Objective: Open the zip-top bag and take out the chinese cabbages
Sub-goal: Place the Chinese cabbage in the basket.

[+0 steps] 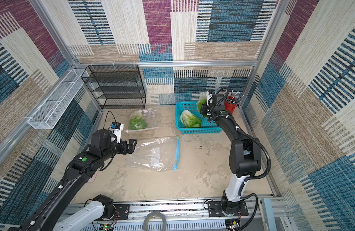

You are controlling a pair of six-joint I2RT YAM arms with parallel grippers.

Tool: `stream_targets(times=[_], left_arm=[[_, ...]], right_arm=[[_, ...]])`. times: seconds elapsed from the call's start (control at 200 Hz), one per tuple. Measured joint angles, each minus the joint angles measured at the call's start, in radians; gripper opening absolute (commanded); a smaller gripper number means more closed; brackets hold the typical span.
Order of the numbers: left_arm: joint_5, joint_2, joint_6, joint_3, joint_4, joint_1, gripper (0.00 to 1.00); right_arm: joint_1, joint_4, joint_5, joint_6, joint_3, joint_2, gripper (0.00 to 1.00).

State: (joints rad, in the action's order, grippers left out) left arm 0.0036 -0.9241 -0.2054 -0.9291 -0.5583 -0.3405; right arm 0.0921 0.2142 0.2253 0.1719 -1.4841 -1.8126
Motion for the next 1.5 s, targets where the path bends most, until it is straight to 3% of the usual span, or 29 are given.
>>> stream_targets(times=[0.481,0.616,1.052,1.498], left_arm=[[0.0,-0.006,0.002,0.002,0.0,0.0,0.99],[-0.002,-0.006,0.002,0.003,0.0,0.0,0.99],[-0.008,-0.011,0.002,0.003,0.0,0.0,0.99],[-0.012,-0.003,0.002,0.003,0.0,0.0,0.99]], right_arm=[[-0.014,-0.003,-0.03,0.012,0.046,-0.077,0.0],[-0.015,-0.004,-0.053,0.015,0.059,-0.094,0.05],[-0.014,-0.015,-0.079,0.03,0.117,-0.1,0.44],[-0.014,-0.006,-0.068,0.041,0.187,0.043,0.66]])
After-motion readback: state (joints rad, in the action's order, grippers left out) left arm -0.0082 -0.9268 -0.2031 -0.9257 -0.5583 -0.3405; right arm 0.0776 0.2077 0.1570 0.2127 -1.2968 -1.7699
